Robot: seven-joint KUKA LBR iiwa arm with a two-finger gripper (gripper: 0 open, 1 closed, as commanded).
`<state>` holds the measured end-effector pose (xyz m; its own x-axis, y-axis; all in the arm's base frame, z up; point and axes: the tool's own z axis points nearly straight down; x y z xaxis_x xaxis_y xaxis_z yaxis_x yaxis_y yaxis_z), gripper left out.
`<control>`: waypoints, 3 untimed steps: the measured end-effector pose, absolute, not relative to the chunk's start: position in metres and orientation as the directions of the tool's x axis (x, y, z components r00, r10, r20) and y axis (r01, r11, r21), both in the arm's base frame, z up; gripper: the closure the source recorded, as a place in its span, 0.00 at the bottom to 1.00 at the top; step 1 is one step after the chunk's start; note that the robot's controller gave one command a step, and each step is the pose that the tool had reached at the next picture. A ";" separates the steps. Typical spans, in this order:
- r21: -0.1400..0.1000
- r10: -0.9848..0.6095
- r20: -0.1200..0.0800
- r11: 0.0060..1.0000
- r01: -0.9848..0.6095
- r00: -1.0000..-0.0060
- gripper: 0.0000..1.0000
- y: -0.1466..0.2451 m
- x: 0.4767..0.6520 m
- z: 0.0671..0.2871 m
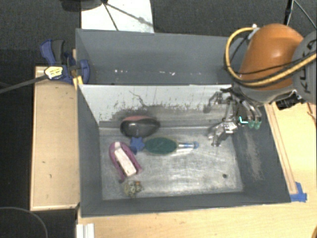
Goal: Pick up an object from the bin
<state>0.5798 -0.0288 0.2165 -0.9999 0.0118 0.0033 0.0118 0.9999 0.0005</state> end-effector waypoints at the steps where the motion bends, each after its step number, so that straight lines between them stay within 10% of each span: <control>1: 0.002 -0.128 0.005 0.992 -0.128 -0.992 0.00 -0.006 0.572 0.082; 2: 0.000 -0.127 -0.003 0.992 -0.127 -0.992 1.00 -0.006 0.574 0.087; 3: -0.003 -0.231 -0.010 0.973 -0.231 -0.973 1.00 -0.022 0.569 0.197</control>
Offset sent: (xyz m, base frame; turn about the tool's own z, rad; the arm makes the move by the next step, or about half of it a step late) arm -0.0066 0.0223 -0.1307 -0.1406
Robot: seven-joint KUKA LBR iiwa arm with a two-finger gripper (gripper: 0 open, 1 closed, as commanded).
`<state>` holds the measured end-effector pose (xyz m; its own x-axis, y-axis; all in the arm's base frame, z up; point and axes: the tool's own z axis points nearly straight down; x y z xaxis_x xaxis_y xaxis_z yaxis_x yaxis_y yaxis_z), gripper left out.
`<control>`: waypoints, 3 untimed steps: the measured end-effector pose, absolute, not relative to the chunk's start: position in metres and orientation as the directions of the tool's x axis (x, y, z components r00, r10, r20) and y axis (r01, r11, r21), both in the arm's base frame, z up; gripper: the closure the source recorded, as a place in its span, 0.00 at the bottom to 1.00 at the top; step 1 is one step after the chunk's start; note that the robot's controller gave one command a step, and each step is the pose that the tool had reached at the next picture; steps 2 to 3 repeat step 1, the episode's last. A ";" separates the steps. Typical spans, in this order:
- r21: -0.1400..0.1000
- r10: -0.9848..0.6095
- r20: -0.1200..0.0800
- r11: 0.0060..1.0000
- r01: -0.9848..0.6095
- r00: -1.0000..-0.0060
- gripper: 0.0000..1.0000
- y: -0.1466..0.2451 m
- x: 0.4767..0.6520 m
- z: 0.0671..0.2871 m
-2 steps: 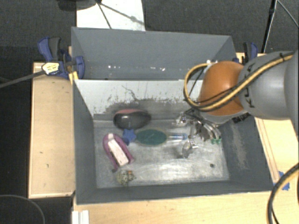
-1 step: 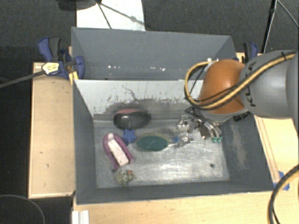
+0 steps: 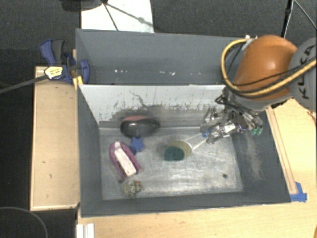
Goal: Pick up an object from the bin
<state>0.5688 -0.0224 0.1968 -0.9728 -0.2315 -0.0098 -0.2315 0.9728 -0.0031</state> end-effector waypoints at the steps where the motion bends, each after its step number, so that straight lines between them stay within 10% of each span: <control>1: -0.004 -0.263 -0.013 0.965 -0.263 -0.965 1.00 -0.018 0.576 0.290; 3: -0.004 -0.263 -0.013 0.965 -0.263 -0.965 1.00 -0.018 0.576 0.290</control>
Offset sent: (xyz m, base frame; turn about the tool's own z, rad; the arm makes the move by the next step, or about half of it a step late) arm 0.0052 0.0043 0.0872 -0.0359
